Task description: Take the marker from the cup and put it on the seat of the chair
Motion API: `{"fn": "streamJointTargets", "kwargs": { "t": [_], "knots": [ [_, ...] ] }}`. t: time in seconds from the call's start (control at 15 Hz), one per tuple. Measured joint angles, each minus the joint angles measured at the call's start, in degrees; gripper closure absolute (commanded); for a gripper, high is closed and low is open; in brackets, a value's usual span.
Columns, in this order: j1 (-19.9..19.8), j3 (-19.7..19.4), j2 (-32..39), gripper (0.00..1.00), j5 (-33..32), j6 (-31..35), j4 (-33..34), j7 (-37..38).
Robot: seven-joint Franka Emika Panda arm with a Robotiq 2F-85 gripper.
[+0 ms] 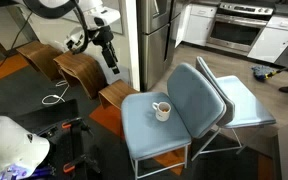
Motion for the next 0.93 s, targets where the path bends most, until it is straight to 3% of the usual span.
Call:
{"fn": "streamJointTargets", "kwargs": {
  "t": [0.6,0.93],
  "knots": [
    [0.1,-0.1,0.1,0.0,0.0,0.0,0.0,-0.2],
    [2.0,-0.6,3.3,0.0,-1.6,0.8,0.4,-5.3]
  ]
}}
